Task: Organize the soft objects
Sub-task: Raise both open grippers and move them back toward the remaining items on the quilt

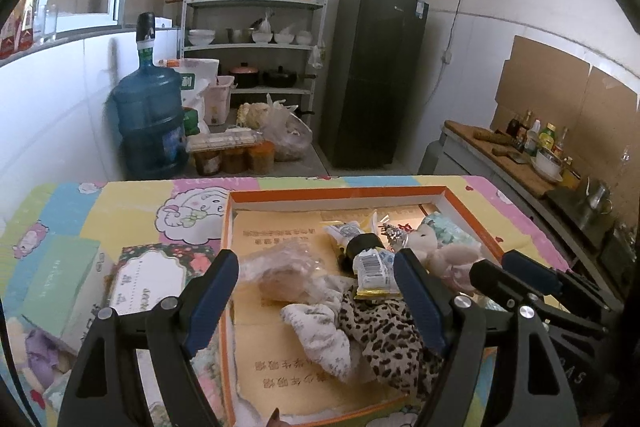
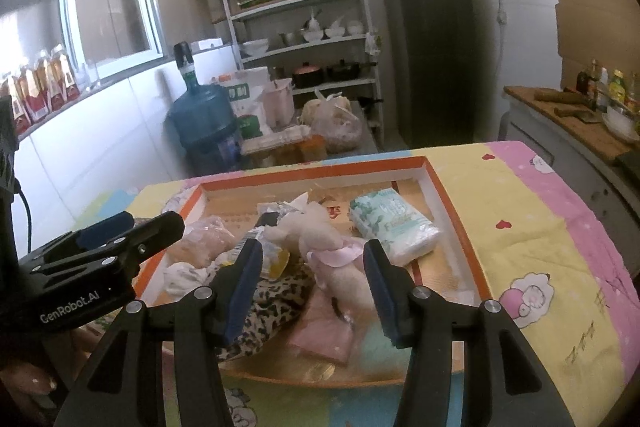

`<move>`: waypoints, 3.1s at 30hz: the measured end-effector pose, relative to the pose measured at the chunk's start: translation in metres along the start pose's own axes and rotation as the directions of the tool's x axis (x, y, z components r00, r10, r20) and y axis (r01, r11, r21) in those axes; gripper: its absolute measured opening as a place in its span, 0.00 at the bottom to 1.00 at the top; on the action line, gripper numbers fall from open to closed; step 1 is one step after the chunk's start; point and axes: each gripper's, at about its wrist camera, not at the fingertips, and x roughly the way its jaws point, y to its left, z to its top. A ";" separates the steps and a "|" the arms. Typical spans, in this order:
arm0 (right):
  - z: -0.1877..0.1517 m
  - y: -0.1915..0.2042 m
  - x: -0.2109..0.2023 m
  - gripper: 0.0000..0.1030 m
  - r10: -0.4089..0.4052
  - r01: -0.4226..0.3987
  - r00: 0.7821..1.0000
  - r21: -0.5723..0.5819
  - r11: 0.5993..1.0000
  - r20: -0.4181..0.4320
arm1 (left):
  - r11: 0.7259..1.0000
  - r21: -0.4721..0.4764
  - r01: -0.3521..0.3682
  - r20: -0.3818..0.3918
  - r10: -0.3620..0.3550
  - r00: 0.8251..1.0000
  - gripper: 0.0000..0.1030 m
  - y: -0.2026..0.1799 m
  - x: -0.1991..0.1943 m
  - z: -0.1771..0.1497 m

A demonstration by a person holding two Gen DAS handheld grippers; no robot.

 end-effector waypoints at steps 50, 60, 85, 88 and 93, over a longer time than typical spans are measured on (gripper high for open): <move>-0.032 0.126 -0.101 0.53 0.063 -0.052 0.993 -0.106 0.993 0.099 | 0.993 -0.029 -0.118 0.163 0.122 0.979 0.77 0.075 -0.159 -0.044; -0.046 0.162 -0.106 0.53 0.115 -0.102 0.989 -0.137 0.985 0.091 | 0.986 -0.051 -0.159 0.165 0.166 0.972 0.77 0.104 -0.179 -0.062; -0.070 0.239 -0.090 0.67 0.195 -0.185 0.981 -0.213 0.959 0.023 | 0.958 -0.117 -0.262 0.126 0.276 0.953 0.78 0.182 -0.204 -0.099; -0.073 0.247 -0.089 0.67 0.207 -0.199 0.978 -0.223 0.954 0.015 | 0.954 -0.126 -0.271 0.120 0.286 0.951 0.78 0.190 -0.206 -0.103; -0.078 0.259 -0.086 0.67 0.222 -0.216 0.975 -0.242 0.946 -0.002 | 0.946 -0.143 -0.292 0.114 0.309 0.944 0.78 0.205 -0.210 -0.110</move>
